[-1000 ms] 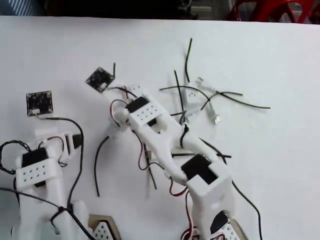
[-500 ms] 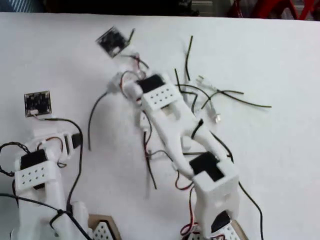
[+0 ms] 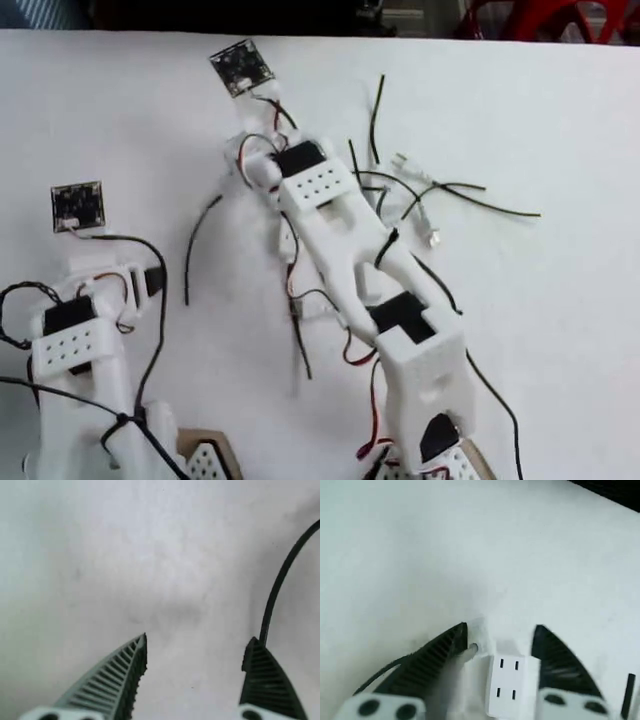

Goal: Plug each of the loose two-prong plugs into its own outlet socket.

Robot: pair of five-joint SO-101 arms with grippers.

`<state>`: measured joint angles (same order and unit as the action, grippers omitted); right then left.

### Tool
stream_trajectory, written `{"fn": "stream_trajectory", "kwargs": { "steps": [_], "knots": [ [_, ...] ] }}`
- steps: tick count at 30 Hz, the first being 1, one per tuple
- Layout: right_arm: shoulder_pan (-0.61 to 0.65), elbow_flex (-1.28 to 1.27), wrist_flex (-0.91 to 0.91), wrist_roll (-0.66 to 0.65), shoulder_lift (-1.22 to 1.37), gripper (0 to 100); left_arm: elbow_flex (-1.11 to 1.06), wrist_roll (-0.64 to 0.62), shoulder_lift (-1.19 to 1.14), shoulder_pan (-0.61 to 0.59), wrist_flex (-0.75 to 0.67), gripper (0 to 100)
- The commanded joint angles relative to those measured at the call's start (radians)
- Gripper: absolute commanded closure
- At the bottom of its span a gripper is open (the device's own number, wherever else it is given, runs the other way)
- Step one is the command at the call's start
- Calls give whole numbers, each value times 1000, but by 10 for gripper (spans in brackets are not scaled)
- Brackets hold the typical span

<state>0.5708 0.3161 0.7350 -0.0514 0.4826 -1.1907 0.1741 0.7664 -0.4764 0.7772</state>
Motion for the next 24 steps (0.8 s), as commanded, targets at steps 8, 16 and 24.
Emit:
{"fn": "stream_trajectory", "kwargs": {
  "steps": [8,16,24],
  "knots": [
    [21,43,90,25,-119,721,-5,-3,35,-8,-23,698],
    [101,40,473,25,-321,802,-8,-3,35,-8,-25,698],
    [71,40,842,23,-415,829,-9,-3,35,-7,-26,698]
  ]
}}
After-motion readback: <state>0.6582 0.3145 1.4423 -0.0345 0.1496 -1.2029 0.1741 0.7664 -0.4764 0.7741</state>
